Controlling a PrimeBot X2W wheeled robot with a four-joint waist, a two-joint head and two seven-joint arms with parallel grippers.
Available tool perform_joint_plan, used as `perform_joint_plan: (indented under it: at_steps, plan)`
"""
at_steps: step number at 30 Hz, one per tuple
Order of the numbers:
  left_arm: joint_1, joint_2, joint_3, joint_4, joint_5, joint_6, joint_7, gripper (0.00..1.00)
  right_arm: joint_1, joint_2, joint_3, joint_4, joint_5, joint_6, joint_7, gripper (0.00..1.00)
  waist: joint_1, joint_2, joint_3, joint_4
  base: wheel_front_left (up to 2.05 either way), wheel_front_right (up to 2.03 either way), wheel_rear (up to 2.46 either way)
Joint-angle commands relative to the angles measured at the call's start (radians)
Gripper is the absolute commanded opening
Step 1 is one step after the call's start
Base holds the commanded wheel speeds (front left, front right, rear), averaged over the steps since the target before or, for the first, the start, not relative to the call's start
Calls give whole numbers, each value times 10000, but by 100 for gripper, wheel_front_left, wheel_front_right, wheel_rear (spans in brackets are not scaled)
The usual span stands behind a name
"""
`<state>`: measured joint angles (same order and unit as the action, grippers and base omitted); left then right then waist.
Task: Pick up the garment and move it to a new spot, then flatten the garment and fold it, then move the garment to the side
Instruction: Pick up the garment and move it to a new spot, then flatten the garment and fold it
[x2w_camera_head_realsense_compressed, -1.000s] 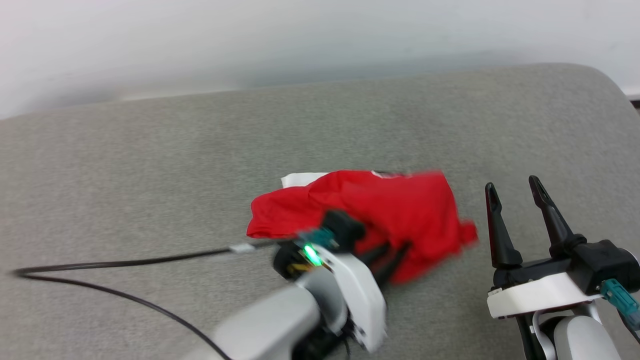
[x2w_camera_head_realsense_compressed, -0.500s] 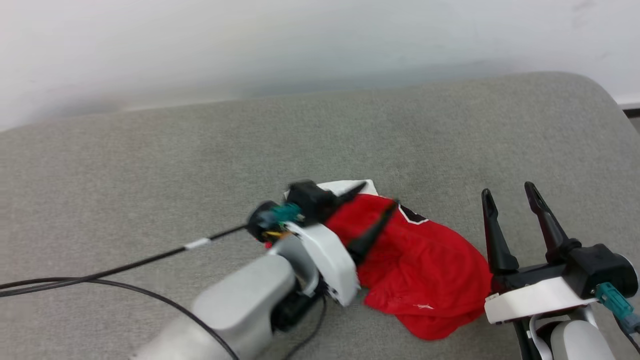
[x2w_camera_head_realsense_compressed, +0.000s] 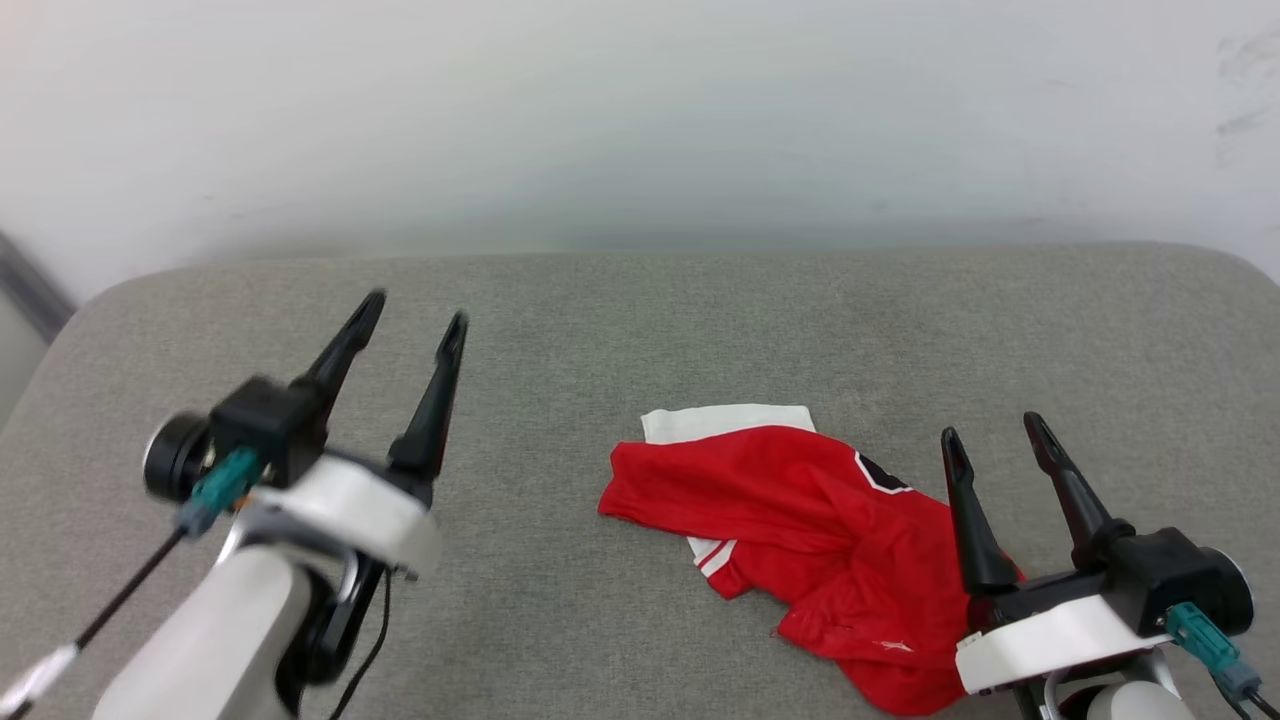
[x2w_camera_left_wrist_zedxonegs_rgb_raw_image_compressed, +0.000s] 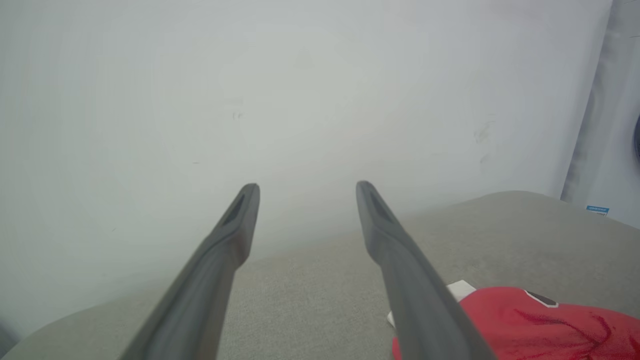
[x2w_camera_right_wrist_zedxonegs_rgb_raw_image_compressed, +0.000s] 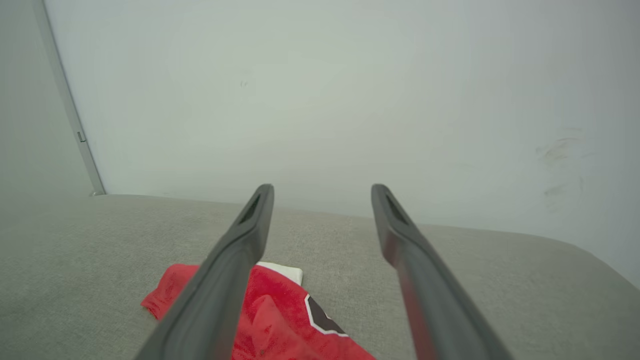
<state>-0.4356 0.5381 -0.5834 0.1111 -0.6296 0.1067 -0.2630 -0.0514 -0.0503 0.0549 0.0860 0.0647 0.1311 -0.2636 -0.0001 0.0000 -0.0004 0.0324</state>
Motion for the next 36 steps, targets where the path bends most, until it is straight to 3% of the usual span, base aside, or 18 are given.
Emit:
perform_joint_plan:
  at_steps: [1, 5, 8, 15, 21, 25, 30, 36]
  plan:
    - [361, -4, 148, -121, 96, 31, -24, 100, 113, 2, 28, -37, -15, -7, -17, 100, 1, 0, -53, 80, 0, 0, 0]
    - [2242, -218, 1246, -1044, 707, 167, -25, 100, 190, 0, 141, -37, 114, -7, -17, 100, 1, 0, -62, 154, 0, 0, 0]
    - [3430, -792, 1981, -1511, 1144, 92, -25, 100, 278, 0, 198, -46, 141, -7, -17, 100, 1, 0, 9, 199, 0, 0, 0]
    - [4842, -2173, 3064, -1793, 2228, -505, -26, 100, 332, 0, 250, 9, 90, -7, -17, 100, 1, 0, 120, 309, 0, 0, 0]
    - [4751, -2570, 3508, -1585, 3039, -1235, -26, 100, 16, -53, 523, -11, -417, -5, 383, 100, 1, 0, 185, 493, 0, 0, 0]
    - [4599, -2923, 3724, -1578, 3321, -1509, -26, 100, -506, -727, 1373, -202, 79, -7, 2282, 100, 1, 0, 375, 706, 0, 0, 0]
    - [4469, -3371, 3877, -1172, 3440, -1668, -27, 100, -1604, -2012, 2815, -623, 1399, -7, 6085, 100, 1, 0, 684, 1073, 0, 0, 0]
    - [4261, -3618, 3770, -747, 3611, -1988, -27, 100, -3160, -2753, 3573, -532, 2540, -5, 10070, 100, 1, 0, 1009, 1703, 0, 0, 0]
